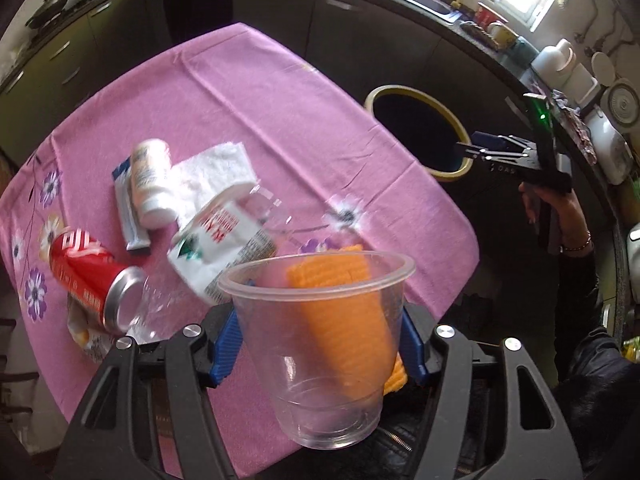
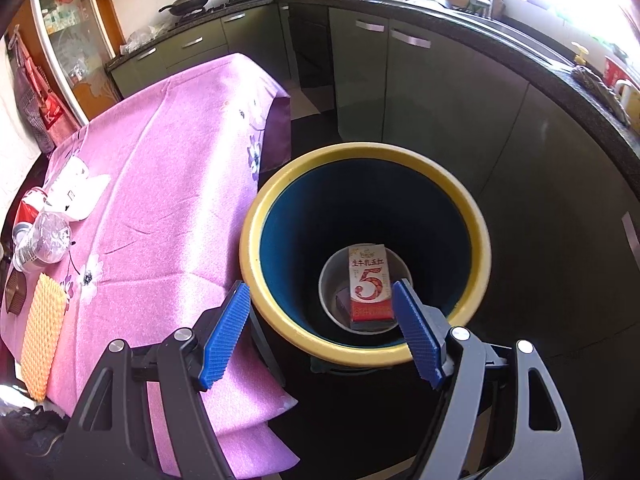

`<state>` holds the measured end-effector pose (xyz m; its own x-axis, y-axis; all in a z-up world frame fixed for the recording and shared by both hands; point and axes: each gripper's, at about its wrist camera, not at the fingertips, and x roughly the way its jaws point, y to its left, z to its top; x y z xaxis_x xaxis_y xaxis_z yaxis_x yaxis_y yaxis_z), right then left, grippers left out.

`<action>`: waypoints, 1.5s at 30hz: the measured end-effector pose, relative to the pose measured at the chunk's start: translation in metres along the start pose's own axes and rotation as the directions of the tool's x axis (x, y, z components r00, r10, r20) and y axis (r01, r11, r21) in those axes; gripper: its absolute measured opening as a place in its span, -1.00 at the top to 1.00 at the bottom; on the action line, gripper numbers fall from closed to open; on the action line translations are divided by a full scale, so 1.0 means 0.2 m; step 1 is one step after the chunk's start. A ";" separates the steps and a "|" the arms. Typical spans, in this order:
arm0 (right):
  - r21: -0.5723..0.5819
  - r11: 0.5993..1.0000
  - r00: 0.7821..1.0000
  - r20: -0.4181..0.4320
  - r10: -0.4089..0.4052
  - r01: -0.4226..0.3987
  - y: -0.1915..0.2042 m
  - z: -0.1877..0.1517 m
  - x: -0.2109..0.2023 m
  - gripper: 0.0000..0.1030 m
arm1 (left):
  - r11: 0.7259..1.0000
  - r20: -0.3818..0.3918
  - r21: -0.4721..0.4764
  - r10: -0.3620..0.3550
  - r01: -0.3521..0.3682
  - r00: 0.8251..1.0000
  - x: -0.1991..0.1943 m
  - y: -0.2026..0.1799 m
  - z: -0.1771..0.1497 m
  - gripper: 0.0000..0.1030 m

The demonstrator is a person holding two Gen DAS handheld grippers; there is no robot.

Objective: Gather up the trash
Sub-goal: 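Carry the plastic cup over the bin and release it, then grasp the orange foam net sleeve with the right gripper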

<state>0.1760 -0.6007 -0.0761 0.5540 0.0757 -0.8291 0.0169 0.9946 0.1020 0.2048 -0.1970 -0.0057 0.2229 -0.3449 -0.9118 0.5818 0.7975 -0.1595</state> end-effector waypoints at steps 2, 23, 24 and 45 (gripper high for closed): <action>0.019 1.000 1.000 0.018 -0.012 0.011 -0.05 -0.01 -0.05 -0.41 | 0.998 0.031 0.056 -0.031 0.029 0.999 0.00 -0.10 0.11 -0.21; 0.187 0.977 0.992 0.055 -0.109 0.097 -0.49 -0.29 -0.34 -0.47 | 0.960 -0.063 0.252 -0.110 0.123 0.992 1.04 -0.94 1.07 -0.49; 0.184 0.978 0.992 0.055 -0.109 0.097 -0.49 -0.29 -0.35 -0.47 | 0.961 -0.062 0.243 -0.119 0.130 0.991 1.03 -0.93 1.07 -0.49; -0.135 0.985 0.993 0.030 0.113 -0.109 0.54 -0.18 -0.30 -0.48 | 0.990 0.450 -0.090 -0.059 0.111 0.891 -0.28 0.09 -0.07 -0.73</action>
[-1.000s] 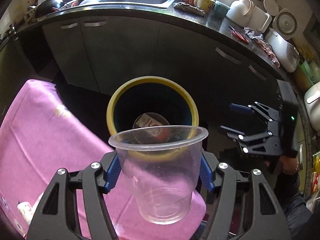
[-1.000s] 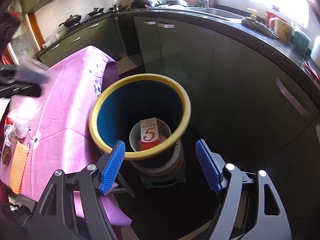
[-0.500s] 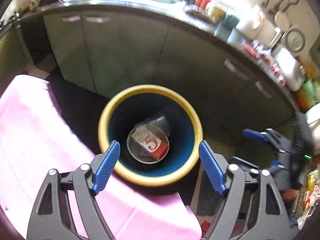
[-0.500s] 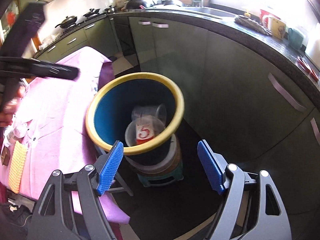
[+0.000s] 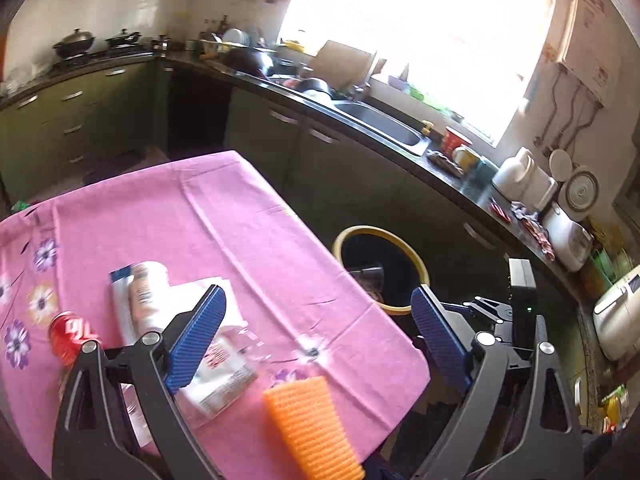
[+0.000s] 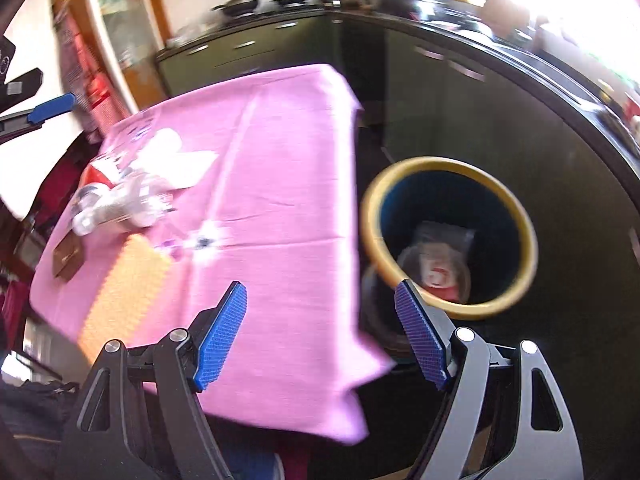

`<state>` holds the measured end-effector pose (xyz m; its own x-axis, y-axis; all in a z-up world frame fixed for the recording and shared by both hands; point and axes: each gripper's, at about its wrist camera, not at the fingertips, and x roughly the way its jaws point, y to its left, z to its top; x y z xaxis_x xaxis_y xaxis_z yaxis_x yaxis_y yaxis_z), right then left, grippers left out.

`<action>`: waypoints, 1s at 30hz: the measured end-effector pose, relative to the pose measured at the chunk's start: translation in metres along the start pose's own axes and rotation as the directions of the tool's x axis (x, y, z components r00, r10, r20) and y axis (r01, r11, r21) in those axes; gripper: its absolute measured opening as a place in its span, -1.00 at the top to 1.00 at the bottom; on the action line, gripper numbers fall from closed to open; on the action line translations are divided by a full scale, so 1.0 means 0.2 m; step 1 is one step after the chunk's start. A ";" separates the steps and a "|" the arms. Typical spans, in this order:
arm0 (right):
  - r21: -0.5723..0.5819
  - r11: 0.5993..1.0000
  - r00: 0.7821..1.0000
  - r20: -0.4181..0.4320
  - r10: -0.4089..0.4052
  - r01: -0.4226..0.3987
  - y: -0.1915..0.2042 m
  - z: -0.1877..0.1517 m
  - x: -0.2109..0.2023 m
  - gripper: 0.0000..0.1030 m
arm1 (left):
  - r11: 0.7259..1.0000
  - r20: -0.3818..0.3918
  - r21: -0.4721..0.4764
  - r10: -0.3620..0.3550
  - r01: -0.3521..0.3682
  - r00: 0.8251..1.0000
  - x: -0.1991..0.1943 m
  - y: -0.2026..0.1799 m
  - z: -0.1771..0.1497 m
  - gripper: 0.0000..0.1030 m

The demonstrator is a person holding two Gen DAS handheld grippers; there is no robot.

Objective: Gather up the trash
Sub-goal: 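Grasp the orange foam net sleeve with the right gripper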

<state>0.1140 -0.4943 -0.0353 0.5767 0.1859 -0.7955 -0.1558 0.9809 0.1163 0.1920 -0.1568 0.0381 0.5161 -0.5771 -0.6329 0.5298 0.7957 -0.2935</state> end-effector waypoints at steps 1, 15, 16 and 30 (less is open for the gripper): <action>-0.016 1.000 1.000 -0.003 0.026 -0.026 0.07 0.00 0.00 -0.48 | 0.999 0.016 -0.018 0.026 -0.026 1.000 -0.06 0.06 -0.04 -0.74; -0.050 0.972 0.965 -0.136 0.222 -0.231 0.80 -0.11 0.16 -0.48 | 0.967 0.098 -0.204 0.178 -0.155 0.979 -0.49 0.51 -0.37 -0.77; -0.051 0.973 0.967 -0.138 0.215 -0.224 0.81 -0.10 0.18 -0.48 | 0.968 0.097 -0.200 0.170 -0.148 0.981 -0.49 0.50 -0.37 -0.77; -0.097 0.986 0.978 -0.171 0.121 -0.139 0.87 -0.14 0.31 0.11 | 0.969 0.095 -0.209 0.155 -0.132 0.983 -0.50 0.54 -0.45 -0.77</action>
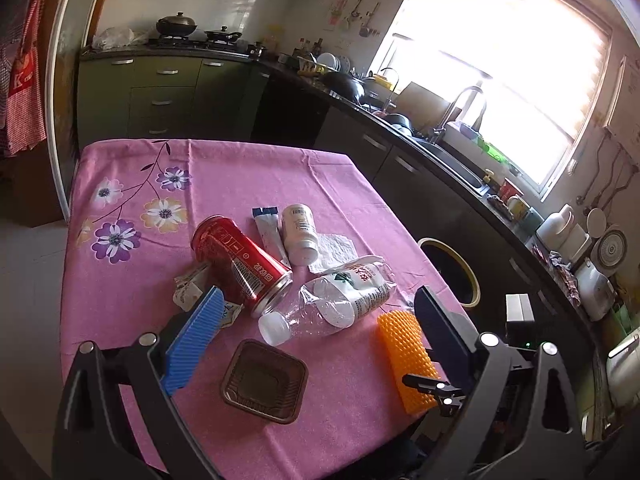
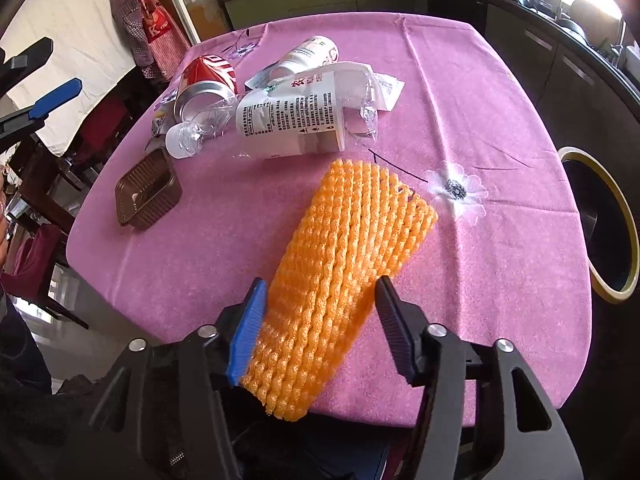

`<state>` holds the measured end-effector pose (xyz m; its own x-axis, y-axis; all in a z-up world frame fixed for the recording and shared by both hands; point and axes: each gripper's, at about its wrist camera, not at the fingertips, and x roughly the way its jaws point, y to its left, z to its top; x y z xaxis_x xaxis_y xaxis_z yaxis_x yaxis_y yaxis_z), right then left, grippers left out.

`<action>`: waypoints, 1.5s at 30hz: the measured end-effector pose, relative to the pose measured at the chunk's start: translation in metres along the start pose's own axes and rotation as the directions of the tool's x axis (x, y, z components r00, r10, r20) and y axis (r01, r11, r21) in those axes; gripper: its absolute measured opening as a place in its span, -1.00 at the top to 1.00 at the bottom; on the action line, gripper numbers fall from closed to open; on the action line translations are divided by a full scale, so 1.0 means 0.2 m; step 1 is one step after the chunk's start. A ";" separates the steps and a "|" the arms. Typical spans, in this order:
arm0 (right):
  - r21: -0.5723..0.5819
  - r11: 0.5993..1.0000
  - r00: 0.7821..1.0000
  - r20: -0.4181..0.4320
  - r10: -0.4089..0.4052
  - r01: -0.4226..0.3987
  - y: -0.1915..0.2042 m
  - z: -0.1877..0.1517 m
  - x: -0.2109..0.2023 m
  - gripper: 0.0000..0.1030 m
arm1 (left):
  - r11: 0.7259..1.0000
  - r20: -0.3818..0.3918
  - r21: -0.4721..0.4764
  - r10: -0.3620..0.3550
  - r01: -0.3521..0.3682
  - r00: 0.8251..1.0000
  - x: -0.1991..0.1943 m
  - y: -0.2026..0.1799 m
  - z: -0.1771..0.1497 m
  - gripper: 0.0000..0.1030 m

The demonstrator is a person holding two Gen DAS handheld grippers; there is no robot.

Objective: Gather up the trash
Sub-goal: 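Grasp the orange foam net sleeve with the right gripper, then carry the orange net sleeve over the bin and release it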

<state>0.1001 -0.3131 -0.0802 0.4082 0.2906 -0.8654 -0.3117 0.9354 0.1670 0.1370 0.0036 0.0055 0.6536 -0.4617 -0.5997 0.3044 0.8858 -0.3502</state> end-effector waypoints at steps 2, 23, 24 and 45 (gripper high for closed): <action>0.004 1.000 1.000 0.004 0.014 -0.014 -0.02 0.00 -0.01 0.39 | 1.000 0.001 -0.008 0.004 -0.004 1.000 0.00 0.01 0.00 -0.78; 0.239 0.922 0.933 0.121 -0.340 0.305 -1.07 0.24 -0.44 0.70 | 0.998 -0.035 -0.015 0.056 -0.056 0.998 0.05 -0.02 0.00 -0.79; 0.251 0.912 0.929 0.098 -0.357 0.324 -1.15 0.26 -0.41 0.70 | 0.998 -0.039 -0.016 0.059 -0.060 0.997 0.06 -0.03 0.00 -0.79; 0.320 0.859 0.905 0.013 -0.426 0.400 -1.63 0.26 -0.20 -0.17 | 0.997 -0.119 0.032 0.069 -0.066 0.991 0.17 -0.11 -0.05 -0.85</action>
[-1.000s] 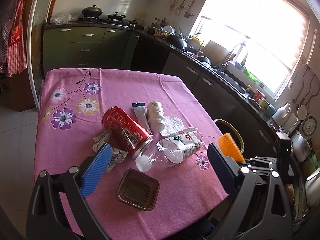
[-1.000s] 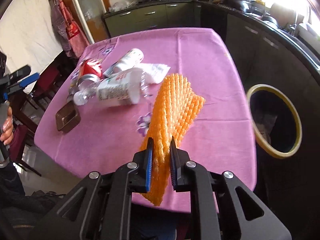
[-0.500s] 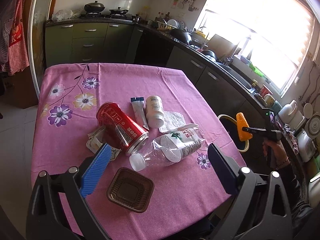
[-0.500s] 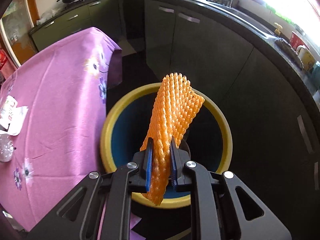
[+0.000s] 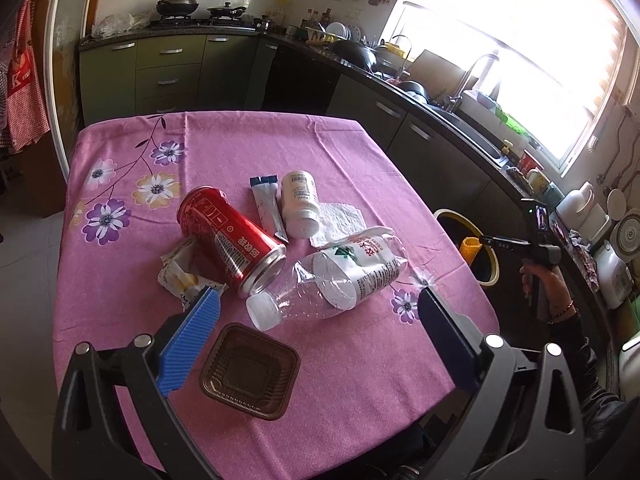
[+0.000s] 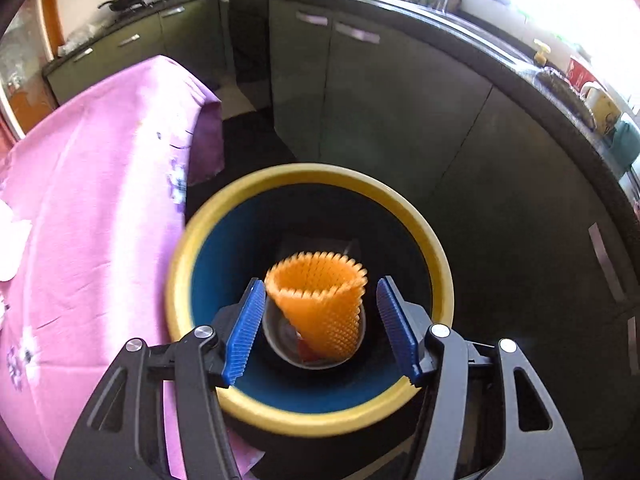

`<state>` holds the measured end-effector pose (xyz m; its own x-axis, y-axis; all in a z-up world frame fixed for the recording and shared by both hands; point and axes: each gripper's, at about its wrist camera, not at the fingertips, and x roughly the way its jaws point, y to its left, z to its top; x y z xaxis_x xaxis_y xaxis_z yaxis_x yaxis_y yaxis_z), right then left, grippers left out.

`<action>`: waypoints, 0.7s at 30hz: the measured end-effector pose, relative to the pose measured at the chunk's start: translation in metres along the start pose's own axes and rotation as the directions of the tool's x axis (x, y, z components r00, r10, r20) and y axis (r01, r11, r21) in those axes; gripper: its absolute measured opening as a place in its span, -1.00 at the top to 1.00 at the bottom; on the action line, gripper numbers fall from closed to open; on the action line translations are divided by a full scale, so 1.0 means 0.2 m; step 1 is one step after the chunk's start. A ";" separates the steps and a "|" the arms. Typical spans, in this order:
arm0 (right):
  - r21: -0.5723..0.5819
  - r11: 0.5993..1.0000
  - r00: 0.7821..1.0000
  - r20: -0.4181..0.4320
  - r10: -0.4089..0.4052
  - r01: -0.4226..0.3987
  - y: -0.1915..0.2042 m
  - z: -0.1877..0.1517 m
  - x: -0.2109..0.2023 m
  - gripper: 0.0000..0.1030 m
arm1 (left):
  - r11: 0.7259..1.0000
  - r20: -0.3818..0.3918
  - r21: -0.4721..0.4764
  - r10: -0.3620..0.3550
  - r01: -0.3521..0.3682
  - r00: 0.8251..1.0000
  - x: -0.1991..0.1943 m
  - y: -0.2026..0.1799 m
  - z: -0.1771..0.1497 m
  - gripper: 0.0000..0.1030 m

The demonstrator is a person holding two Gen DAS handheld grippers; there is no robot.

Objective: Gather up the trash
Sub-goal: 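Carry the orange net sleeve over the bin and release it, then grasp the brown plastic tray with the left gripper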

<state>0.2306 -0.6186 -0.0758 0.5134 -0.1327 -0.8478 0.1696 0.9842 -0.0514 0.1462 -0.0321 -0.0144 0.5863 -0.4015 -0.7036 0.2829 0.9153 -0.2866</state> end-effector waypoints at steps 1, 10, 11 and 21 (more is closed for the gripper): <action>-0.006 1.000 1.000 0.014 0.014 -0.014 0.01 -0.03 -0.05 -0.20 | 1.000 -0.008 0.014 -0.001 0.001 1.000 0.00 0.00 -0.02 -0.85; -0.093 0.986 0.987 0.072 0.147 -0.140 0.24 -0.18 -0.28 -0.28 | 0.977 -0.126 0.214 0.011 0.017 0.992 0.13 0.02 -0.12 -0.87; -0.100 0.984 0.985 0.074 0.155 -0.147 0.28 -0.19 -0.29 -0.28 | 0.973 -0.144 0.232 0.022 0.012 0.989 0.15 0.02 -0.12 -0.87; -0.136 0.977 0.982 0.070 0.176 -0.165 0.45 -0.23 -0.35 -0.29 | 0.960 -0.307 0.281 0.088 0.002 0.948 0.38 0.14 -0.21 -0.87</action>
<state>0.1704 -0.5152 -0.0452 0.5927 0.0346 -0.8047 -0.0340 0.9993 0.0180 0.1667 -0.0351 -0.1029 0.3476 -0.2907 -0.8914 0.4862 0.8688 -0.0937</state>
